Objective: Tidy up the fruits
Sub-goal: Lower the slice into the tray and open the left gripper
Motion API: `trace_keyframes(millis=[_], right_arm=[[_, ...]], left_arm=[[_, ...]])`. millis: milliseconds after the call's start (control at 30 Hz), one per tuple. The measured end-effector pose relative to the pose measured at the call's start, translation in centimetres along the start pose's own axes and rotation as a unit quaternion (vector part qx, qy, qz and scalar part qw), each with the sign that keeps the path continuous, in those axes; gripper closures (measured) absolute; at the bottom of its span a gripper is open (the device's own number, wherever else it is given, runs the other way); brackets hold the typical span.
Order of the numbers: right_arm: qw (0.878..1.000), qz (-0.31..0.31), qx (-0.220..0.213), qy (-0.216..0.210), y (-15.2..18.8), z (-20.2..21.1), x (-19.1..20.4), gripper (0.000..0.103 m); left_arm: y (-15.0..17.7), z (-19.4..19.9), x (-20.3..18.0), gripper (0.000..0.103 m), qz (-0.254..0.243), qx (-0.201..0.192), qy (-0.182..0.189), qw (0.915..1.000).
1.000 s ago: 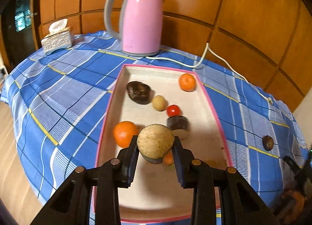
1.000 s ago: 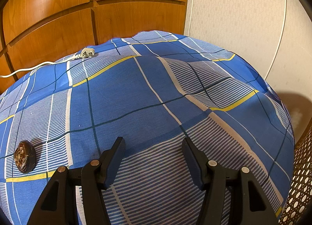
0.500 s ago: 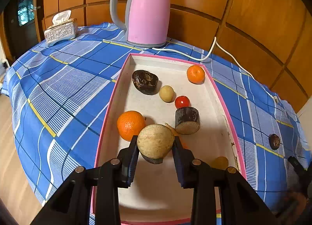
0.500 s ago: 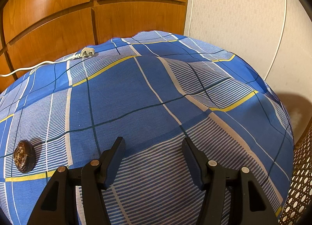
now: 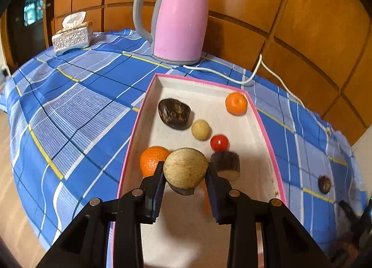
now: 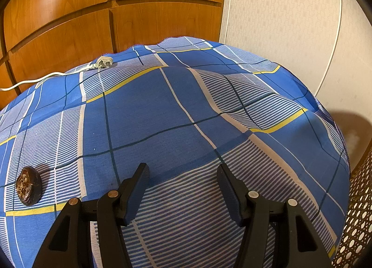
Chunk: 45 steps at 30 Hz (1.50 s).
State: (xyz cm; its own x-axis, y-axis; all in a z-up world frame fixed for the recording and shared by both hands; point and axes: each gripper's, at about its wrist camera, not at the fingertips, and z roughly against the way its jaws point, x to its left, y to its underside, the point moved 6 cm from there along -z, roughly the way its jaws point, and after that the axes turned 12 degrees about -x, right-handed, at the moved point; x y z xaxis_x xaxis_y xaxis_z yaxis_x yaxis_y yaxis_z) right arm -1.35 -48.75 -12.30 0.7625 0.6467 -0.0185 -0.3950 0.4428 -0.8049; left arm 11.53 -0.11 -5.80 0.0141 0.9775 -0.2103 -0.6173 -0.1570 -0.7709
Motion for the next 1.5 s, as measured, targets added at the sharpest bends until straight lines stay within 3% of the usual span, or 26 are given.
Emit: trace_keyframes(millis=[267,400,567,833,1233,1500], right_arm=[[1.0,0.0,0.0,0.0,0.0,0.0,0.0,0.042],[1.0,0.0,0.0,0.0,0.0,0.0,0.0,0.042],[1.0,0.0,0.0,0.0,0.0,0.0,0.1,0.042],[1.0,0.0,0.0,0.001,0.0,0.0,0.0,0.042],[1.0,0.0,0.0,0.001,0.0,0.0,0.1,0.042],[1.0,0.001,0.0,0.001,0.0,0.1,0.0,0.042]], left_arm=[[-1.8,-1.4,0.8,0.068,0.01,-0.012,0.029,0.9994],[-2.3,-2.0,0.4,0.049,-0.001,-0.014,0.041,0.999],[-2.4,-1.1,0.5,0.049,-0.019,-0.029,0.015,0.9993],[-0.2,0.5,2.4,0.048,-0.004,-0.015,-0.039,0.9991],[2.2,2.2,1.9,0.036,-0.011,-0.006,-0.057,0.9983],[2.4,2.5,1.4,0.034,-0.014,-0.006,-0.049,0.9987]])
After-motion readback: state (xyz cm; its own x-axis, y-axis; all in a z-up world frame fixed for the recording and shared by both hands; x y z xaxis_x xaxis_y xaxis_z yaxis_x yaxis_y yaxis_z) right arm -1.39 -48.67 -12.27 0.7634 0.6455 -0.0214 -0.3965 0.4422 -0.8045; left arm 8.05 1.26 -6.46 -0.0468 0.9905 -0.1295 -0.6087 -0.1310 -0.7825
